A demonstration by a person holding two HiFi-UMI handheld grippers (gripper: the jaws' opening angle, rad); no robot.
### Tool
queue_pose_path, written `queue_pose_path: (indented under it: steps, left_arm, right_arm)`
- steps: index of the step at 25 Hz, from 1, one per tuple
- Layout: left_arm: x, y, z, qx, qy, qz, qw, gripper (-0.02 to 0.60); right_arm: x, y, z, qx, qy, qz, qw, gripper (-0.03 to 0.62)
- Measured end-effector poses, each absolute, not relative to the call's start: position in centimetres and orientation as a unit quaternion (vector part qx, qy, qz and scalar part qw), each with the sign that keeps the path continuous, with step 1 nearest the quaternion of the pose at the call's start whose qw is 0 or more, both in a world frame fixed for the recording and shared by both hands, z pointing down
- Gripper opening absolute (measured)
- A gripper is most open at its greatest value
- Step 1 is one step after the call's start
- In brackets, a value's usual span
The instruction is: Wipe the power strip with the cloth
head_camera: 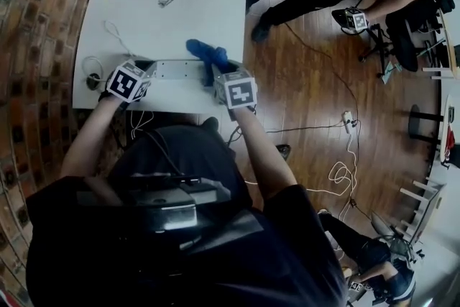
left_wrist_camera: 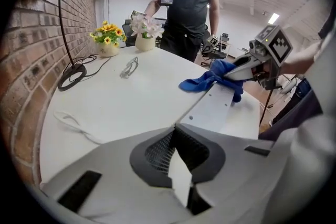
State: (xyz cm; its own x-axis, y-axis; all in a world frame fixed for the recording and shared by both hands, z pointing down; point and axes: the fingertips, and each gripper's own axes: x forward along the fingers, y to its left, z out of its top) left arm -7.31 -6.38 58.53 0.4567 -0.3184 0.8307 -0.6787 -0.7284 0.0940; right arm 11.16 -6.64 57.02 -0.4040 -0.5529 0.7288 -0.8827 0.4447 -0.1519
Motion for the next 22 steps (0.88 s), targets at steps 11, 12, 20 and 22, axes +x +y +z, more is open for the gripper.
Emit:
queue_pose_path:
  steps: [11,12,20,22]
  left_arm:
    - [-7.76,-6.73,59.39,0.846,-0.271,0.408,0.210,0.009]
    - [-7.68,-6.67,59.39,0.848,-0.266,0.409,0.209,0.009]
    - [-7.46,-6.70,59.42,0.862,-0.244,0.396,0.201,0.009]
    - [-7.42,-6.67,59.43,0.865,-0.241,0.393,0.199,0.009]
  right_arm:
    - [11.08,-6.66,56.60,0.493,-0.773,0.274,0.291,0.091]
    - [11.09,-6.65,56.53,0.498,-0.771,0.275,0.288,0.091]
    - [11.58,-6.81,56.81,0.537,-0.744,0.271,0.291,0.089]
    - [11.52,-6.68,56.83,0.545,-0.738,0.271,0.293,0.089]
